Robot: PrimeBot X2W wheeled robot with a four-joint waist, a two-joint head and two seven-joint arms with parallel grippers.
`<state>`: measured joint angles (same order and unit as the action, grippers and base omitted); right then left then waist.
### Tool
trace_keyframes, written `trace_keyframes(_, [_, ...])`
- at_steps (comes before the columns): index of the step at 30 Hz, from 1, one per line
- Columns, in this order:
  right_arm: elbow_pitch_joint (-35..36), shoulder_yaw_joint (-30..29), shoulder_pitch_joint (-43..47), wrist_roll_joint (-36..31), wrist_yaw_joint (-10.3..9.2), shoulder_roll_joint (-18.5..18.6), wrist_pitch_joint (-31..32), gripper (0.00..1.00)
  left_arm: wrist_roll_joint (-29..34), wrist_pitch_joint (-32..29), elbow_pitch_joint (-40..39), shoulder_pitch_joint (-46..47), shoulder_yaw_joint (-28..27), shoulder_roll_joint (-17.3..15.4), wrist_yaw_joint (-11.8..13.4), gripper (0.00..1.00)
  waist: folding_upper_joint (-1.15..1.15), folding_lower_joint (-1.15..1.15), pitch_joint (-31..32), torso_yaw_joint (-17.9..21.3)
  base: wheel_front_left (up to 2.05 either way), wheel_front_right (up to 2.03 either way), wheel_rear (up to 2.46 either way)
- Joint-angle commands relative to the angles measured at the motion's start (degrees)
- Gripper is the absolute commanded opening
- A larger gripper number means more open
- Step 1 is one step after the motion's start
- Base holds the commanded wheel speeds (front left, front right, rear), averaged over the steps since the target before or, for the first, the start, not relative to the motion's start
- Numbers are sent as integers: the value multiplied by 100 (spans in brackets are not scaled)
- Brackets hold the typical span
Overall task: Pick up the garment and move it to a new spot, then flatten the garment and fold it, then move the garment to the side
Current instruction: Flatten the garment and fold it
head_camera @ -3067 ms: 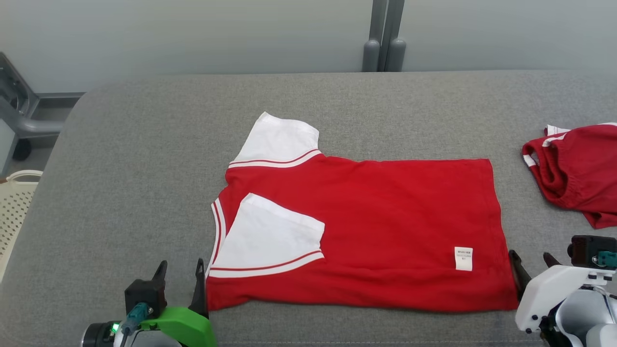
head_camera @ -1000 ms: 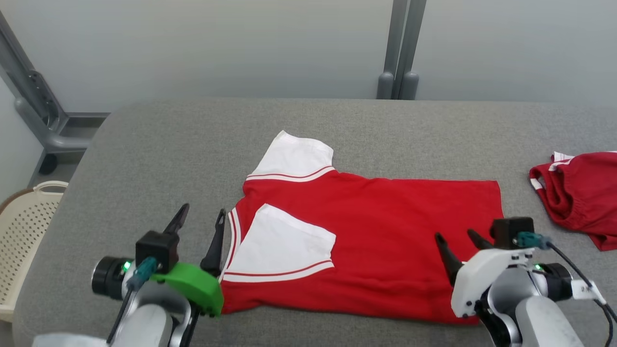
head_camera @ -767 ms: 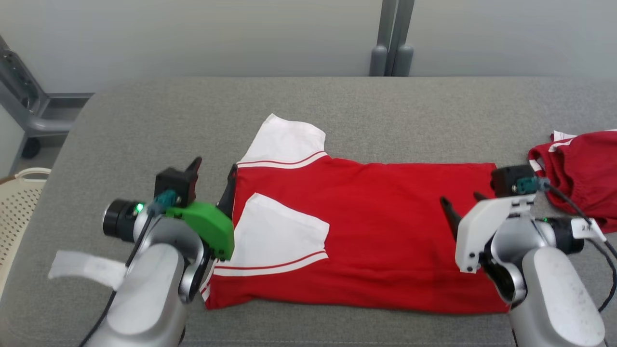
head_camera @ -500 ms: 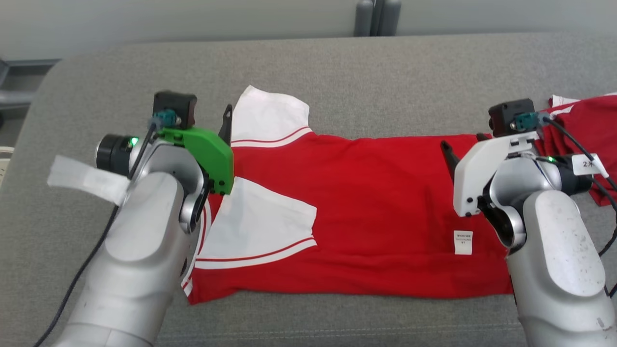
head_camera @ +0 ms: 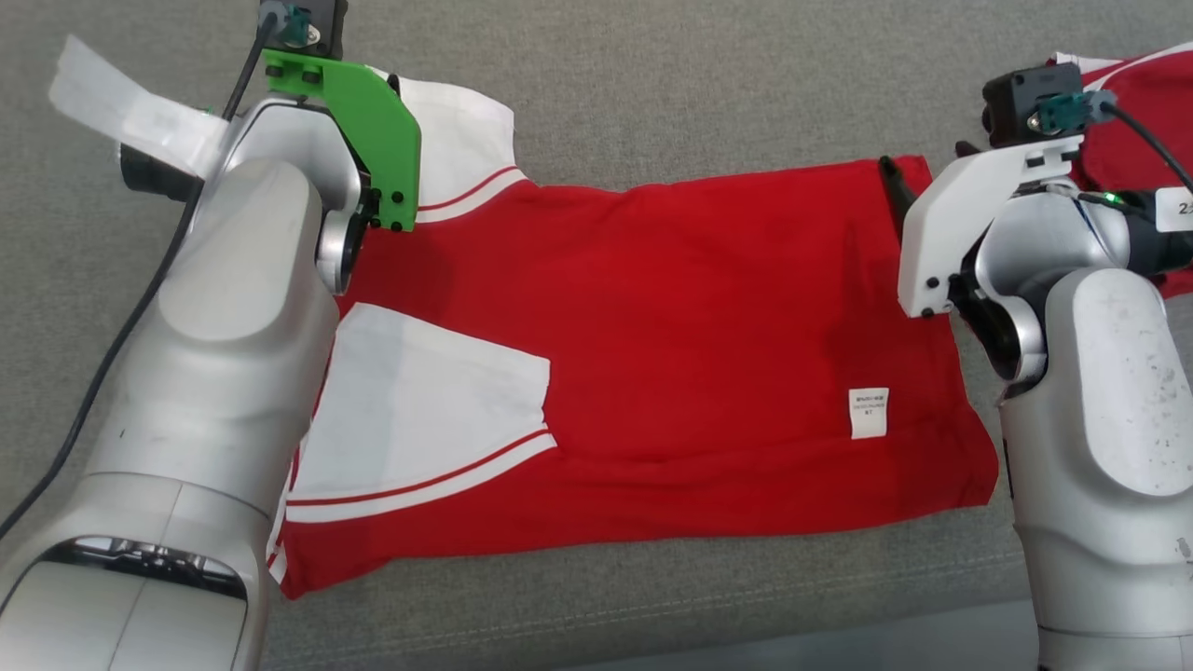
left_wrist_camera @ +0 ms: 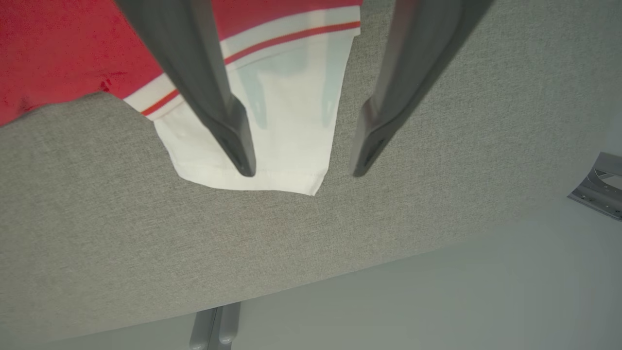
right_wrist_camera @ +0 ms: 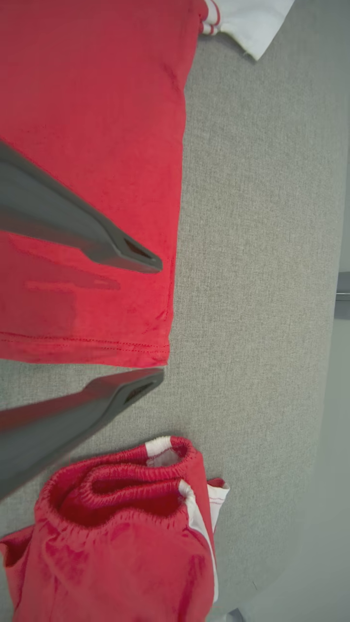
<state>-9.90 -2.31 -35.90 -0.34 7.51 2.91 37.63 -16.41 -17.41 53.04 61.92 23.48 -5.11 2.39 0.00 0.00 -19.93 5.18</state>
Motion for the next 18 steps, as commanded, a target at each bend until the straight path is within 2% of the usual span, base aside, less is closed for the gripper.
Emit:
trace_keyframes(1, [39, -2, -127, -9, -6, 1, -38, 100, 100, -58, 82, 212, 33, -69, 37, 100, 0, 0, -417, 306, 0, 0, 0])
trace_keyframes(9, [11, 128, -251, 166, -6, 5, -117, 100, 252, -290, 634, 683, 161, -327, 176, 100, 0, 0, -711, 571, 0, 0, 0])
trace_keyframes(18, [177, 77, -337, 117, -6, 4, -198, 100, 464, -100, 1004, 1044, 334, -482, 430, 100, 0, 0, -996, 640, 0, 0, 0])
